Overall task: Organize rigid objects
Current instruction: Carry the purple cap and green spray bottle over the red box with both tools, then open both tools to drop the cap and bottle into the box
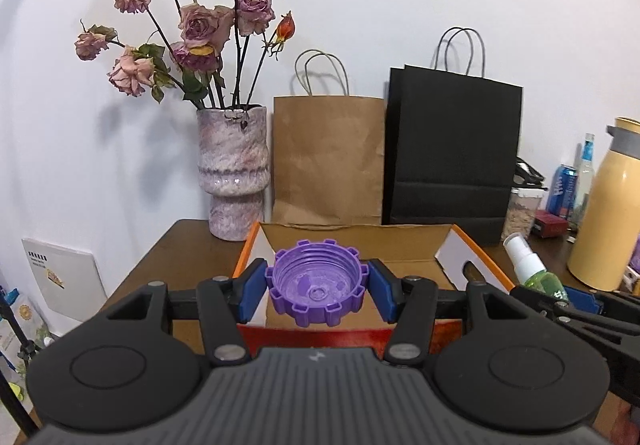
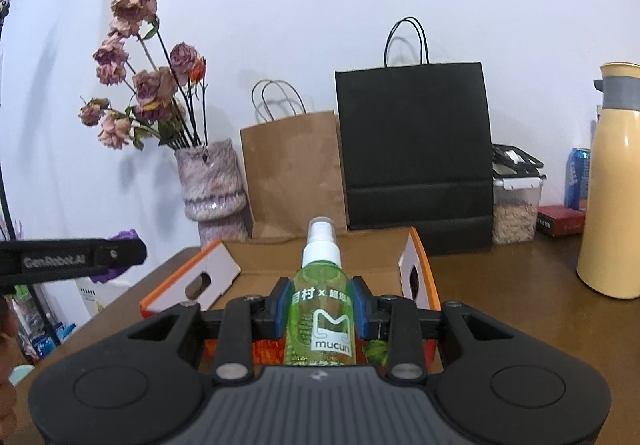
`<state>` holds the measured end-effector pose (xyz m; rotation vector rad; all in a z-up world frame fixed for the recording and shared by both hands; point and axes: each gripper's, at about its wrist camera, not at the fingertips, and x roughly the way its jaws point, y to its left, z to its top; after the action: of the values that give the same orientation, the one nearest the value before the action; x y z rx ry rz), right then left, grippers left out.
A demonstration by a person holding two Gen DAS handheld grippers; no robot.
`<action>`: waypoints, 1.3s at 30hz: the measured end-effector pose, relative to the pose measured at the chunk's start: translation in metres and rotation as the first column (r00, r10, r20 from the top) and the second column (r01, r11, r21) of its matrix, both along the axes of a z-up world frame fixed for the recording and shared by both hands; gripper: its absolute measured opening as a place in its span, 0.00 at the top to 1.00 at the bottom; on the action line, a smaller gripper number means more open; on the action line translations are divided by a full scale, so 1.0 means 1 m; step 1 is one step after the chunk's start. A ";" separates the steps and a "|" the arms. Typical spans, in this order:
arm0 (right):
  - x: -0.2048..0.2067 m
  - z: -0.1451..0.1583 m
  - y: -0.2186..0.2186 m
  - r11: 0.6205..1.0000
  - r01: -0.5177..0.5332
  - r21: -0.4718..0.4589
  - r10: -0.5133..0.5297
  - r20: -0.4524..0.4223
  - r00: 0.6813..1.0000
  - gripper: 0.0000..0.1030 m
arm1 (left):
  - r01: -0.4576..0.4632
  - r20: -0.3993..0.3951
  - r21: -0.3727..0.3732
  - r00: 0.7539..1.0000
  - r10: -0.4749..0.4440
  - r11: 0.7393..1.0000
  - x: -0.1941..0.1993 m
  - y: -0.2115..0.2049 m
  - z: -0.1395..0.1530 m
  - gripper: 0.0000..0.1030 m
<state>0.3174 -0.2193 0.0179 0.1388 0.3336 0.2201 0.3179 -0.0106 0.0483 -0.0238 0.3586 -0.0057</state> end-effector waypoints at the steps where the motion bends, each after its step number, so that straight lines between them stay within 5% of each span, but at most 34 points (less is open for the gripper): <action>1: 0.004 0.002 0.001 1.000 -0.001 0.006 0.001 0.002 1.000 0.71 | -0.004 -0.003 -0.005 1.000 0.004 1.000 0.006 -0.001 0.001 0.46; 18: 0.074 0.010 0.019 1.000 -0.003 0.009 0.003 0.004 1.000 0.71 | -0.027 -0.022 -0.059 0.999 0.025 0.998 0.080 -0.012 0.000 0.46; 39: 0.155 -0.010 0.022 1.000 -0.006 -0.015 0.005 -0.098 0.995 0.71 | -0.115 -0.119 -0.027 0.987 0.111 0.993 0.142 0.000 -0.028 0.46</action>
<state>0.4724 -0.1971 0.0082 0.1340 0.4331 0.2167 0.4598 -0.0105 0.0205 -0.0781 0.4747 0.1025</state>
